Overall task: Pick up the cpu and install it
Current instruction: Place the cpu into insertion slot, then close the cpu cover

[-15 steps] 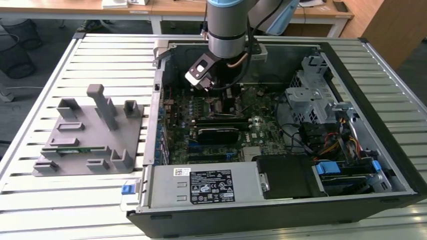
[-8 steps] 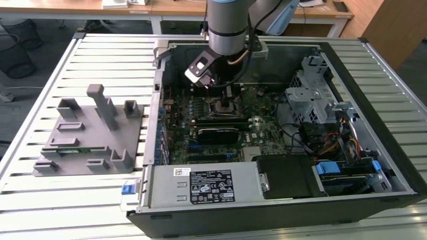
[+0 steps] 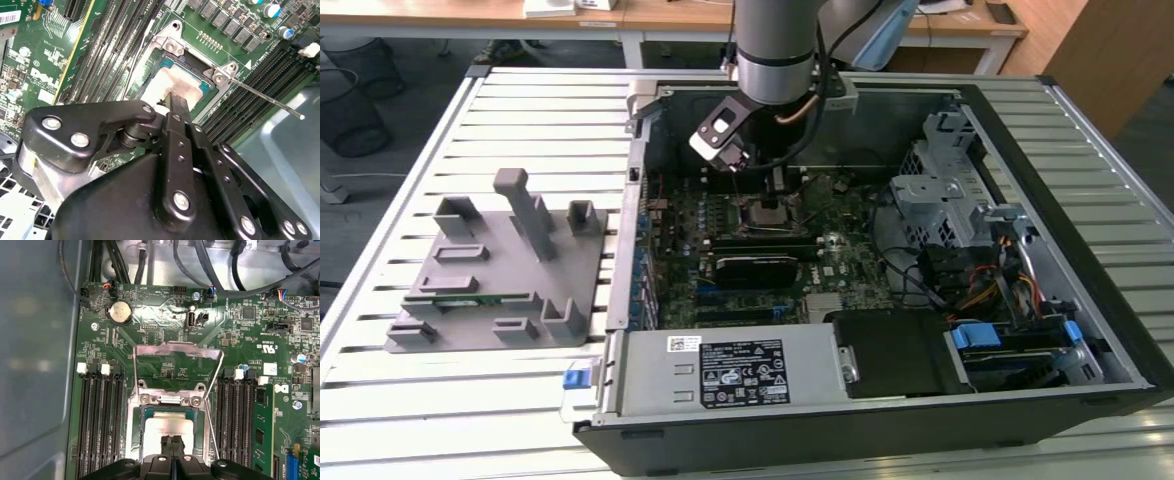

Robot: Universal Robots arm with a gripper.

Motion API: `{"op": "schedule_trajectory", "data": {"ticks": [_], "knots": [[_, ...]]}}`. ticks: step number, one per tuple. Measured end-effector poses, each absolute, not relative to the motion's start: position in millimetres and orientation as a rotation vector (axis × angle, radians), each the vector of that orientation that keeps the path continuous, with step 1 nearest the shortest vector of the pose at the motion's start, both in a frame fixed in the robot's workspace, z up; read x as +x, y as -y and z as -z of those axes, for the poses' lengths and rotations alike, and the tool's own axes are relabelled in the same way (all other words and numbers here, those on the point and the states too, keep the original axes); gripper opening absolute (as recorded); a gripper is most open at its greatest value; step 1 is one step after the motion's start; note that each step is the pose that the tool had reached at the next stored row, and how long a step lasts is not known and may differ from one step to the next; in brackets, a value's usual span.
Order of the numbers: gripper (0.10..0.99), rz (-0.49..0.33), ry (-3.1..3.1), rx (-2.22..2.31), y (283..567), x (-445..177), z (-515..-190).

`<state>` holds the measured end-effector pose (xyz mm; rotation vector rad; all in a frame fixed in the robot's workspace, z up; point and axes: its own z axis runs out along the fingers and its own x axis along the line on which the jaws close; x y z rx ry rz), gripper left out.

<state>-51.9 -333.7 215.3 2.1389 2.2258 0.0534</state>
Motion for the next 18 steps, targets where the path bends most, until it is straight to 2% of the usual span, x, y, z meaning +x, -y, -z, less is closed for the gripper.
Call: {"op": "schedule_trajectory", "data": {"ticks": [18], "knots": [[0.106, -0.044, -2.231, 2.143, 334, -52, -230]]}}
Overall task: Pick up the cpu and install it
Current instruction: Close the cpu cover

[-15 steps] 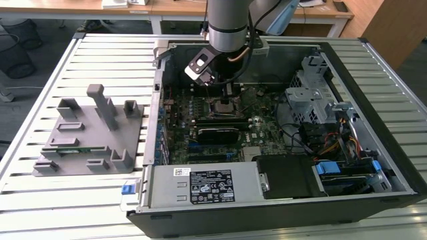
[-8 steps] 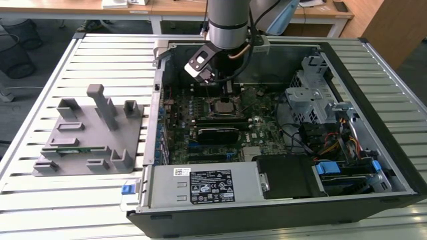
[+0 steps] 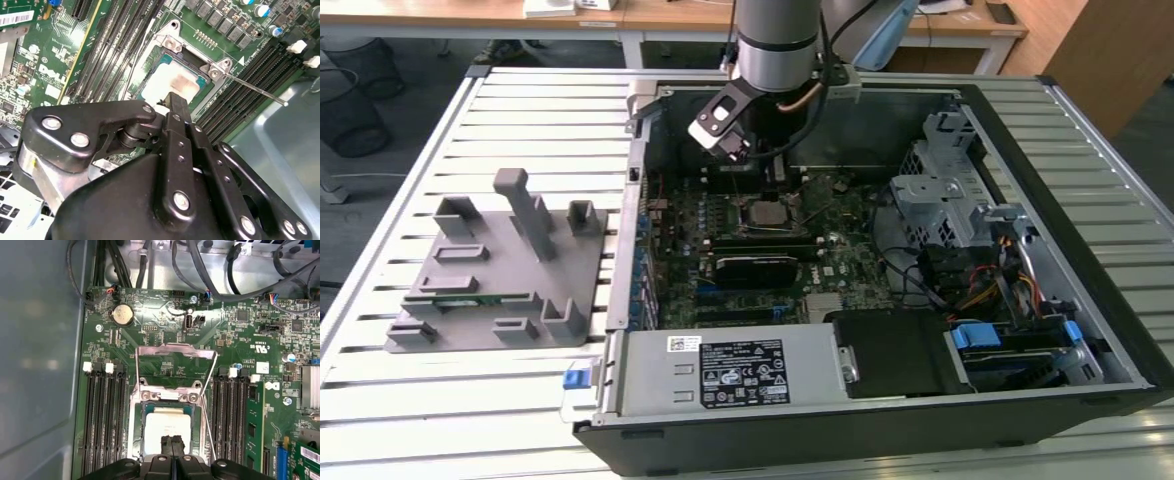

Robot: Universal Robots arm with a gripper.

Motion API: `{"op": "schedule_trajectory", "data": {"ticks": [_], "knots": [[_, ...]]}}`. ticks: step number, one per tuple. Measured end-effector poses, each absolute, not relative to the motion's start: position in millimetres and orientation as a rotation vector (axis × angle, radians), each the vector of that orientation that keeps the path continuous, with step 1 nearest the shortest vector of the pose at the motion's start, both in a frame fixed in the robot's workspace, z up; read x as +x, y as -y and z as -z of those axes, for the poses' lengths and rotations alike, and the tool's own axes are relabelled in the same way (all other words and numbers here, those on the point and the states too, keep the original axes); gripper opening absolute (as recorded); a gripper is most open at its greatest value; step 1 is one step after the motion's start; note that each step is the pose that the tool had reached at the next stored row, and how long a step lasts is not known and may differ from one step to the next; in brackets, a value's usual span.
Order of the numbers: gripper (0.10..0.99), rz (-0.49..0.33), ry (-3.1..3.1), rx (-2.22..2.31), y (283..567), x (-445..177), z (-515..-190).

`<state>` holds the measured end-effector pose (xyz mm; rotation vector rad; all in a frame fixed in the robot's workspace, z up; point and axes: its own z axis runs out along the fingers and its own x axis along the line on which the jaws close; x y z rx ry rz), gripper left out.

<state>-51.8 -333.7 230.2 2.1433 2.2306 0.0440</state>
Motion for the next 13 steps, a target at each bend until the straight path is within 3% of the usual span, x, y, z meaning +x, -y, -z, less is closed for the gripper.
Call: {"op": "schedule_trajectory", "data": {"ticks": [13], "knots": [[0.106, -0.036, -2.234, 2.147, 341, -52, -243]]}}
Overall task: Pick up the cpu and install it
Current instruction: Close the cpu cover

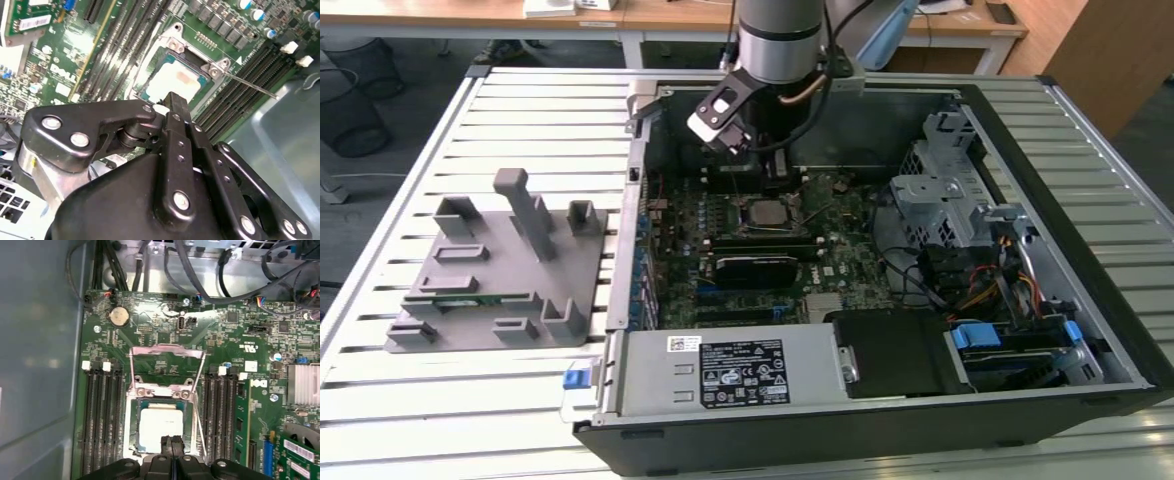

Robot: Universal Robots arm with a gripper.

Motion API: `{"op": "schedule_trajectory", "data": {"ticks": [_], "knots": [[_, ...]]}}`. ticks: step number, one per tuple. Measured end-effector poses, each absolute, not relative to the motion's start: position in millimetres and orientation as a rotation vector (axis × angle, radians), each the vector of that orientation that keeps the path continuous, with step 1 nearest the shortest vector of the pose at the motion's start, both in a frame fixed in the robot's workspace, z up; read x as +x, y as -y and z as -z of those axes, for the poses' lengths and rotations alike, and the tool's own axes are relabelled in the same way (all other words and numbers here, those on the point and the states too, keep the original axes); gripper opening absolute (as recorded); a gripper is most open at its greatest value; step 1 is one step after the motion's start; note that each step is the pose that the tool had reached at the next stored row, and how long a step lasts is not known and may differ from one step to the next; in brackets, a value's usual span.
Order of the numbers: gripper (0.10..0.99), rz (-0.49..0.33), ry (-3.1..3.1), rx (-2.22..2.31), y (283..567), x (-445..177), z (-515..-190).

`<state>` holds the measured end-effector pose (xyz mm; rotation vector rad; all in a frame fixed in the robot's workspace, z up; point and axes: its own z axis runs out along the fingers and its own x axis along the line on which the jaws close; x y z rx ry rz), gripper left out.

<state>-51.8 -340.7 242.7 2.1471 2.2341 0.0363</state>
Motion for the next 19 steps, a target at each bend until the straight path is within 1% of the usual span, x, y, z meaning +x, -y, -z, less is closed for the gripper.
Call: {"op": "schedule_trajectory", "data": {"ticks": [6, 13, 19], "knots": [[0.106, -0.036, -2.233, 2.148, 348, -52, -244], [0.106, -0.036, -2.234, 2.148, 348, -52, -264], [0.106, -0.035, -2.234, 2.148, 348, -42, -265]]}}
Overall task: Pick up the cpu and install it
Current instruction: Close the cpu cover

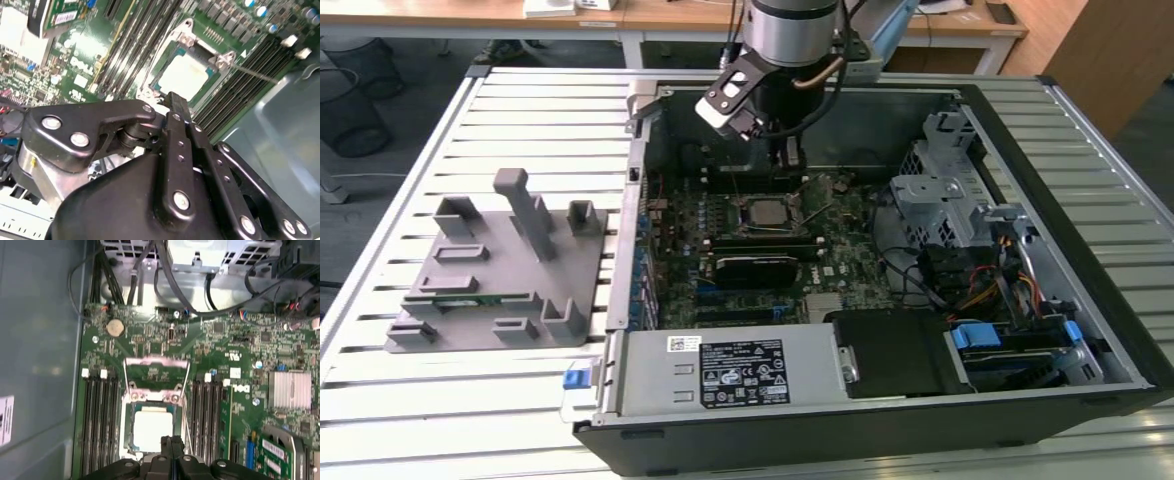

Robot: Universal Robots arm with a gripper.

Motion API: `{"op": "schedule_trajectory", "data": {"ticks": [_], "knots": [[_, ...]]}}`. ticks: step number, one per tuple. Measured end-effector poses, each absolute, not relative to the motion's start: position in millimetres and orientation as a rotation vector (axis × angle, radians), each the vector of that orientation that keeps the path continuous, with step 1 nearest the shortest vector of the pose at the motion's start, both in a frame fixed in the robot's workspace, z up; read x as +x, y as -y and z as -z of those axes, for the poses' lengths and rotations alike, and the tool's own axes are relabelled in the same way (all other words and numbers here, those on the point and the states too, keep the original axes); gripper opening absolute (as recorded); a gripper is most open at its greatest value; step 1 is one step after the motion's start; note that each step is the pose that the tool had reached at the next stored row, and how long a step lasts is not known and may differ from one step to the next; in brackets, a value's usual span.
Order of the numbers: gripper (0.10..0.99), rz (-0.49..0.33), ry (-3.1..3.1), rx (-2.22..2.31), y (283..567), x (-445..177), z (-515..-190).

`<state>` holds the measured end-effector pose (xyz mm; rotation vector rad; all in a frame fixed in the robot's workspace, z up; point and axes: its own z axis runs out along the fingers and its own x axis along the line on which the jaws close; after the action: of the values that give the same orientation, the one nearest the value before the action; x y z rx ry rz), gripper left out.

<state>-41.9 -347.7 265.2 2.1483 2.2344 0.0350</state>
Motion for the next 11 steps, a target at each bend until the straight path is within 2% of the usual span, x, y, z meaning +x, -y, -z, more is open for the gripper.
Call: {"op": "schedule_trajectory", "data": {"ticks": [11], "knots": [[0.106, -0.035, -2.234, 2.148, 348, -29, -274]]}}
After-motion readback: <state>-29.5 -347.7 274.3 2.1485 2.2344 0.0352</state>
